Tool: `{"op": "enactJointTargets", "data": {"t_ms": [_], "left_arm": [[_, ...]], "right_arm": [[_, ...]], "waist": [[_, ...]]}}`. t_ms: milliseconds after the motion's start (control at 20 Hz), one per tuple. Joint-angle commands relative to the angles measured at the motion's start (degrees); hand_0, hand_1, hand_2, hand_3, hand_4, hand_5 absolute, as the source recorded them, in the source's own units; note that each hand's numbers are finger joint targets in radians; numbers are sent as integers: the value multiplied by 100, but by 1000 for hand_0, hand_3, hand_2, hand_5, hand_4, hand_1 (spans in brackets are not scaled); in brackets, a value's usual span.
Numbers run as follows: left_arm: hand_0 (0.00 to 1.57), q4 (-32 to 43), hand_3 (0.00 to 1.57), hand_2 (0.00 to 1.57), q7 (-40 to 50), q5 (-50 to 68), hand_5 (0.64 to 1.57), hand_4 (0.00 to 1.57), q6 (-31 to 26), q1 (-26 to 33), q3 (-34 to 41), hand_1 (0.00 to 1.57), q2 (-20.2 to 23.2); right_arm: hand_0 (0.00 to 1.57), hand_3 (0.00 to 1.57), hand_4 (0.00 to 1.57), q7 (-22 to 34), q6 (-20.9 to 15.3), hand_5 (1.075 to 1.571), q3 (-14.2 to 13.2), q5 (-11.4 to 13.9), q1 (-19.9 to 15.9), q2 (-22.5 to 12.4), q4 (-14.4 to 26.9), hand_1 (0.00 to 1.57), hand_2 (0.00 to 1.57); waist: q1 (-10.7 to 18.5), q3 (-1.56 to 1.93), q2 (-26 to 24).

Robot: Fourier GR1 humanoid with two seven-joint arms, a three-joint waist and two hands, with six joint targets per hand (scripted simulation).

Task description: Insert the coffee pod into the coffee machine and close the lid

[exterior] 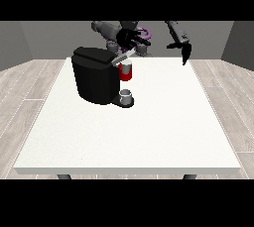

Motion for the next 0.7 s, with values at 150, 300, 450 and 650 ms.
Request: {"op": "enactJointTargets", "data": {"t_ms": [150,300,450,650], "left_arm": [[0,321,0,0,-186,34,1571,366,-9,-201,40,0,-14],[0,453,0,0,-488,-168,1571,270,144,24,-71,0,-112],[0,355,0,0,-183,-154,1571,168,40,7,-128,0,-20],[0,560,0,0,-352,-193,1571,168,85,21,-151,0,-120]], "right_arm": [[0,0,394,-16,-47,1571,750,-323,-99,282,13,0,0],[0,0,473,-150,538,1571,1065,-496,186,285,-43,0,0],[0,0,527,-330,465,1571,1367,-571,261,287,36,0,0],[0,0,461,-1048,615,1571,2374,-1352,1446,289,-603,0,0]], "waist": [[135,-35,-41],[-113,-35,-160],[109,-33,-266],[-53,-29,-362]]}}
